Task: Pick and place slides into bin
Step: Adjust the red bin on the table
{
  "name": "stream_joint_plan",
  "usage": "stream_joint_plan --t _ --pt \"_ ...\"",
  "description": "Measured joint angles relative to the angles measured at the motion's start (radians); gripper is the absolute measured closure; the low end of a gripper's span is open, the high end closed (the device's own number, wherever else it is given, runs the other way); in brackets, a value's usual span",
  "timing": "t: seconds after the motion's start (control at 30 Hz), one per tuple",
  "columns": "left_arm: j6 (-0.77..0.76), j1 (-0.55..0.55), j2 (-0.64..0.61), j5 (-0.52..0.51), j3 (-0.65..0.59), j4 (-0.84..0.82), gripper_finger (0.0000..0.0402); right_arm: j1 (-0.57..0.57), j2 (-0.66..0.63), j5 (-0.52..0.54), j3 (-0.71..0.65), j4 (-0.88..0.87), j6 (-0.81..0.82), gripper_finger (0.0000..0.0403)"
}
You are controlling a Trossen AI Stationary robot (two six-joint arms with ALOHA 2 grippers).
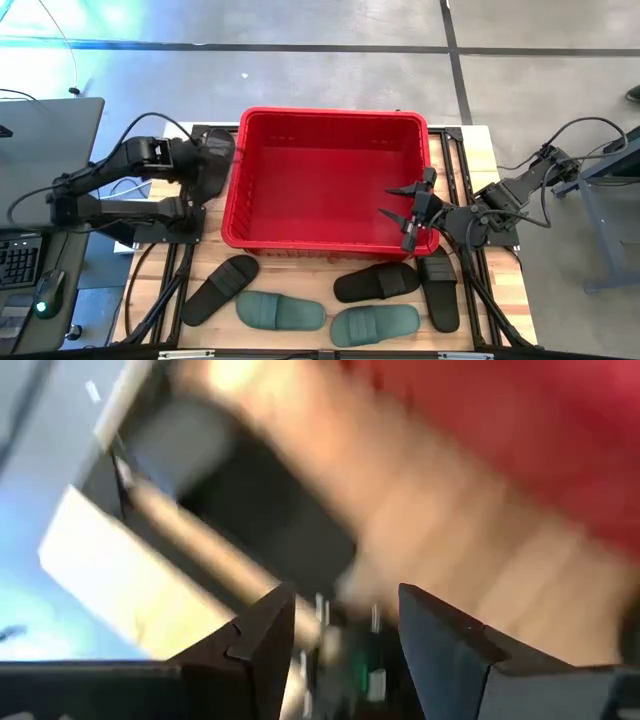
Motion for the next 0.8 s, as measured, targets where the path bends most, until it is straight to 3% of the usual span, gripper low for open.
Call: stream_joint_plan --t 0.13,0.23,0.47,0.63,0.8 --pt "0.061 -0.043 -0.006 0.112 -0.041 0.080 0.0238 0.000 0.000 -0.001 0.000 0.000 0.040 0.0206" --pt "0.080 -0.090 0.043 0.131 -0.084 0.068 0.0238 0.000 0.001 -0.013 0.000 0.000 0.073 0.0206" --pt "0.087 -0.184 0.192 0.071 -0.263 0.044 0.0238 0.000 0.009 -0.036 0.000 0.000 0.147 0.0206" --pt "0.060 -0.224 0.283 -0.001 -0.261 0.187 0.0248 0.000 0.022 -0.056 0.000 0.002 0.149 0.0206" --pt "-0.054 -0.256 0.332 0.016 -0.282 0.282 0.0262 0.000 0.036 -0.077 0.000 0.008 0.148 0.0206"
